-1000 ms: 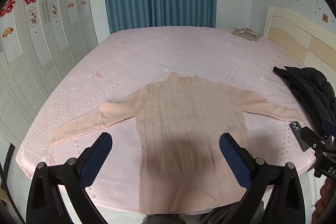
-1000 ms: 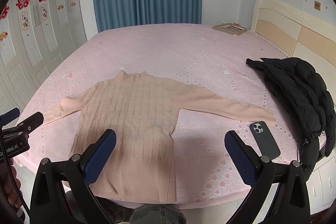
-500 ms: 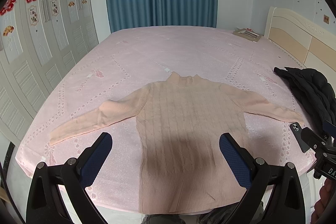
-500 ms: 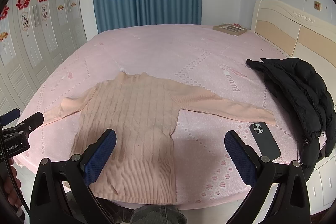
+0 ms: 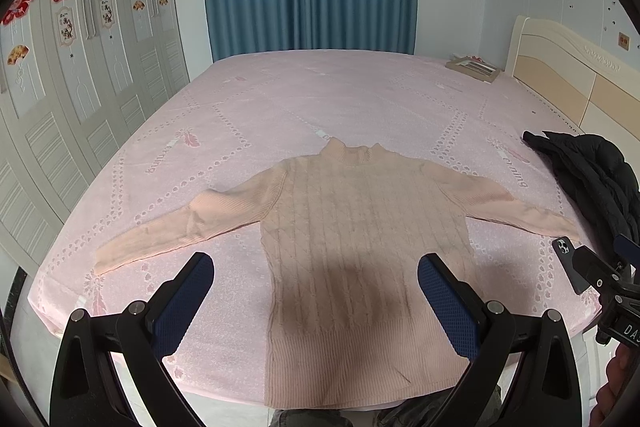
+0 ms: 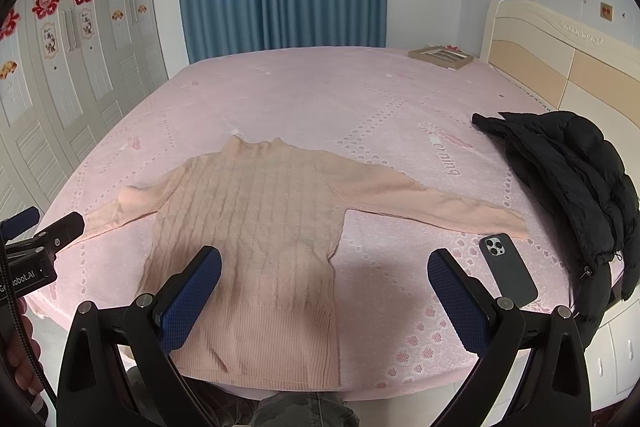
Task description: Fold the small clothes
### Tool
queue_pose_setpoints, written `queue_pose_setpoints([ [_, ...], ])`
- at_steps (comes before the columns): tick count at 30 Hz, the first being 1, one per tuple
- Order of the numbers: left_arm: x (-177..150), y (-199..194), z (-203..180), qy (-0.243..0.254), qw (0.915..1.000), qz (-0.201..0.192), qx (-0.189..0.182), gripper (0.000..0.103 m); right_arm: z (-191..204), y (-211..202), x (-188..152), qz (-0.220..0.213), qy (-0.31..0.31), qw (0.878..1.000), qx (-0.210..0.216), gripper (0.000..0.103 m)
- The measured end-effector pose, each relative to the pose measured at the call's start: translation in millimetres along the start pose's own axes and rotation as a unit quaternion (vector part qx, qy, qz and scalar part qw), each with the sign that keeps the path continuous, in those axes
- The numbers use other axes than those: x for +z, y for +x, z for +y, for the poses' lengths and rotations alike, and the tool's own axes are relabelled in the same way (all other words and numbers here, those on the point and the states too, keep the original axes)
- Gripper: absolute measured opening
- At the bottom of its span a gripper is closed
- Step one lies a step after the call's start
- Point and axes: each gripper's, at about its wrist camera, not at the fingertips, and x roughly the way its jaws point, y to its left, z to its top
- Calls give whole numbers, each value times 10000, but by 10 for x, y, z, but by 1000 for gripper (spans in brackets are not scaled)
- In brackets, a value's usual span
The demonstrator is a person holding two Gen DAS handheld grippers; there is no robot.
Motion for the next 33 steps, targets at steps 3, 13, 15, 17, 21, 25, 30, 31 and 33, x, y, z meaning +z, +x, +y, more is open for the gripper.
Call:
queue_pose_setpoints([
  [3, -2, 7, 9, -3, 10000, 17, -3, 103, -3, 0, 0, 1, -1, 10000, 4, 101],
  [13, -9, 9, 2, -21, 10000, 12, -6, 103, -2, -13, -1, -14, 9, 10000, -1, 101],
  [15, -14, 17, 9, -42, 10000, 18, -15, 103, -3, -12, -3, -12, 10, 10000, -10, 101],
  [17, -16, 21, 19, -59, 10000, 7, -7, 103, 1, -5, 5, 4, 11, 10000, -21, 101],
  [21, -28, 40, 60, -97, 9999, -41, 15, 103, 14, 0, 15, 34, 27, 10000, -53, 101],
  [25, -54, 101, 204, -333, 9994, -78, 3, 103, 41, 5, 15, -11, 5, 10000, -91, 101],
  [30, -151, 314, 470, -602, 9981, 79, 120, 103, 111, 75, -2, -56, -29, 9999, -107, 101],
  [31, -176, 360, 536, -675, 9976, 128, 125, 102, 124, 104, -1, -33, -30, 10000, -75, 101],
  [33, -230, 475, 676, -833, 9961, 243, 139, 102, 146, 168, -5, 20, -23, 10000, -38, 101],
])
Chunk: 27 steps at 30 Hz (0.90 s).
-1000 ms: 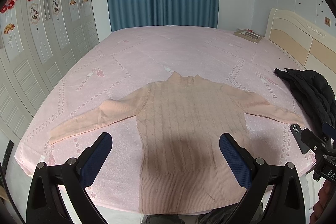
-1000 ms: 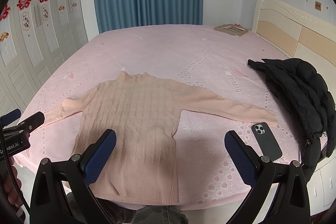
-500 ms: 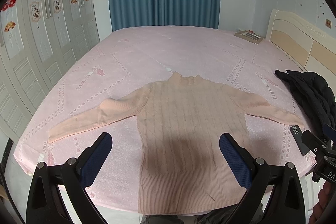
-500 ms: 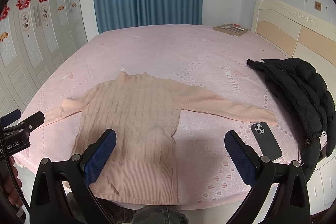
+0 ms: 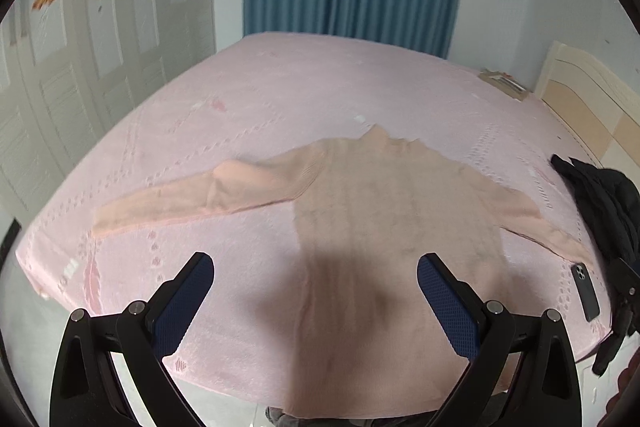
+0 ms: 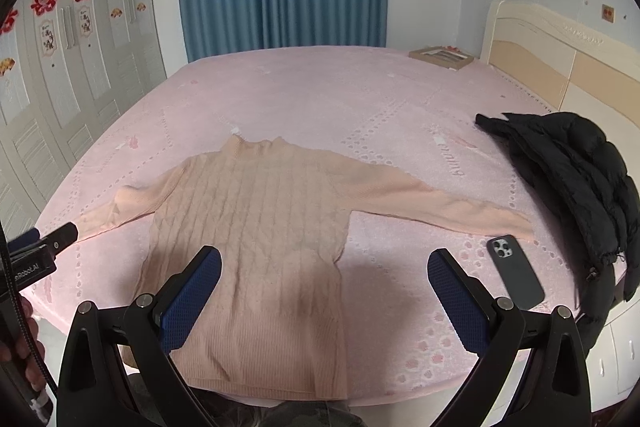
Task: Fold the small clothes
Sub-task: 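Grasp the sweater sleeve cuff with the left gripper and fold it across the body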
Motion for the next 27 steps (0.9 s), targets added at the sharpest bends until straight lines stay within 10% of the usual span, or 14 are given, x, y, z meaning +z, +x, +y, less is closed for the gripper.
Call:
queue_pose_setpoints([
  [14, -211, 1007, 1611, -1535, 9858, 471, 491, 99, 146, 474, -74, -36, -47, 9999, -119, 101],
  [27, -175, 1830, 3233, -3487, 9349, 234, 626, 90, 193, 985, -174, 298, -58, 9994, 187, 92],
])
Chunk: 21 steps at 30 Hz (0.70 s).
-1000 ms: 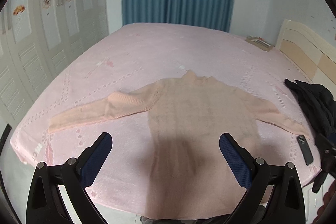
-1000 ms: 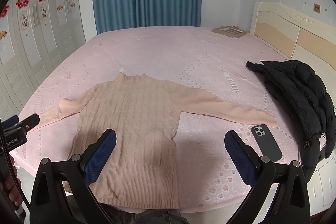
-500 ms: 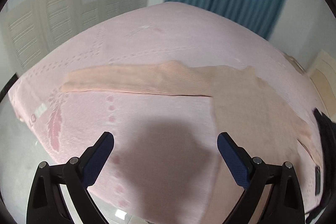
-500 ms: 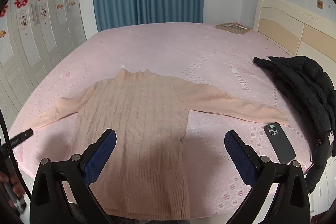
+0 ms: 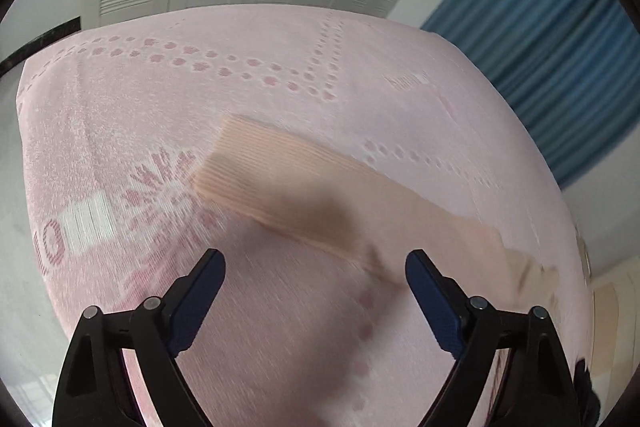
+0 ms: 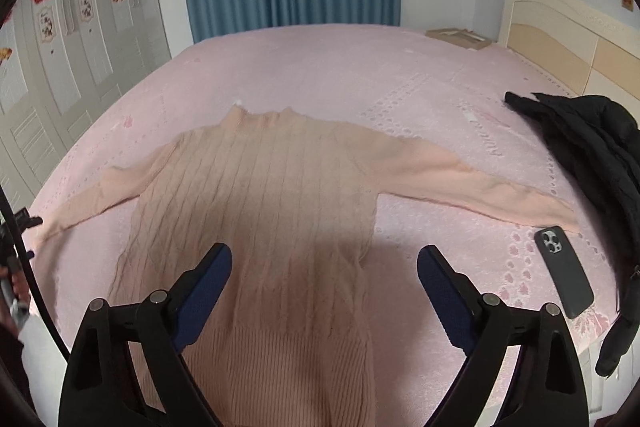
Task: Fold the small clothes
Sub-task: 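Grasp the sweater sleeve cuff with the left gripper and fold it across the body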
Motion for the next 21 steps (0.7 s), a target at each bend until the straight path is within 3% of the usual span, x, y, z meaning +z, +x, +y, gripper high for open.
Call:
queue_pose_setpoints([
  [3, 70, 232, 120, -284, 9994, 125, -120, 79, 6, 100, -37, 125, 68, 9999, 52, 92],
  [6, 106, 291, 58, -169, 9998, -104, 25, 67, -26, 136, -73, 180, 136, 9997, 69, 91],
  [9, 191, 438, 6, 31, 9996, -56, 280, 40, -74, 168, -88, 205, 181, 9996, 27, 91],
  [10, 212, 469, -4, 60, 9996, -17, 283, 20, -96, 175, -89, 205, 215, 9996, 26, 91],
  [11, 222, 478, -14, 70, 9997, 40, 239, 12, -119, 175, -90, 199, 256, 9995, 31, 91],
  [16, 335, 183, -317, 392, 9990, -173, 129, 11, -278, 162, -101, 157, 453, 9988, 61, 91],
  [21, 368, -240, -1174, 1179, 9918, -471, -132, 11, -452, 147, -115, 145, 545, 9984, -8, 91],
])
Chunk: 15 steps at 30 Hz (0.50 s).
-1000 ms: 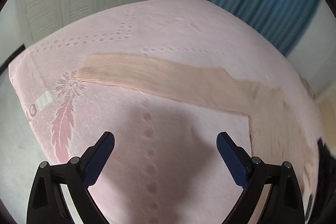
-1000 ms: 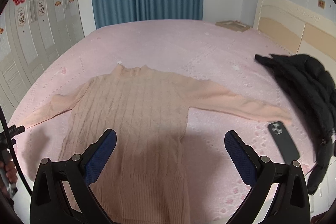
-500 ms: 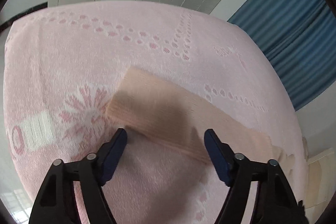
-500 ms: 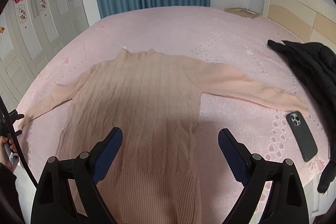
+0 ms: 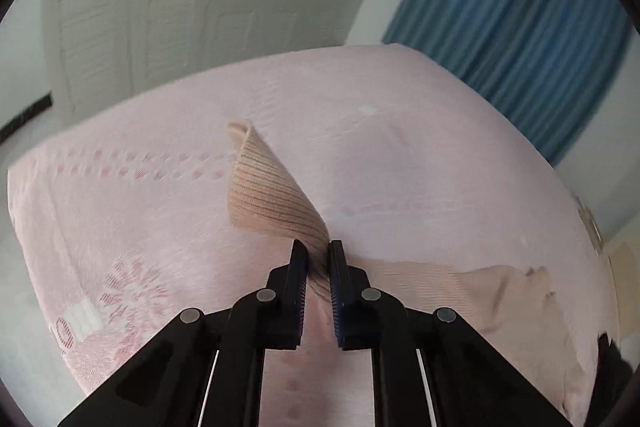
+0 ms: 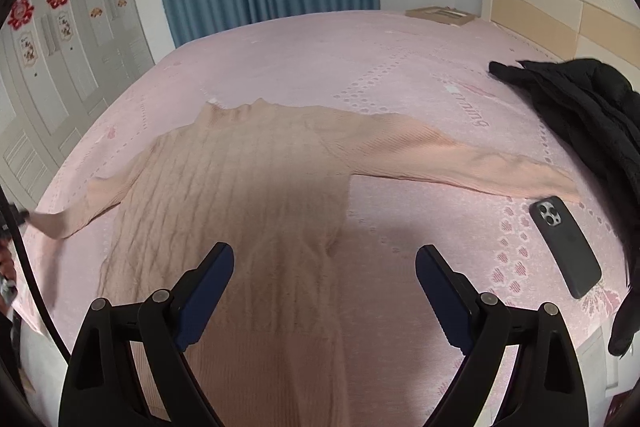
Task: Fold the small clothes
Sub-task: 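Grasp the sweater sleeve cuff with the left gripper and fold it across the body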
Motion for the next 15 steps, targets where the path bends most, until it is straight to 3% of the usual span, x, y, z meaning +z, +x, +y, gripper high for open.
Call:
queue_pose_setpoints([
  [4, 60, -250, -953, 726, 9961, -188, -457, 11, -193, -52, 14, -47, 281, 9995, 167, 91],
  [7, -45, -430, -1786, 1398, 9865, -317, -797, 11, -349, -87, 14, -95, 375, 9990, 213, 91],
  [11, -433, -538, -2938, 2321, 9629, -269, -1351, 11, -594, -79, 21, -55, 553, 9981, 265, 91],
  [15, -964, -436, -3769, 2845, 9421, -28, -1778, 11, -776, -51, 15, -44, 516, 9986, 129, 91],
])
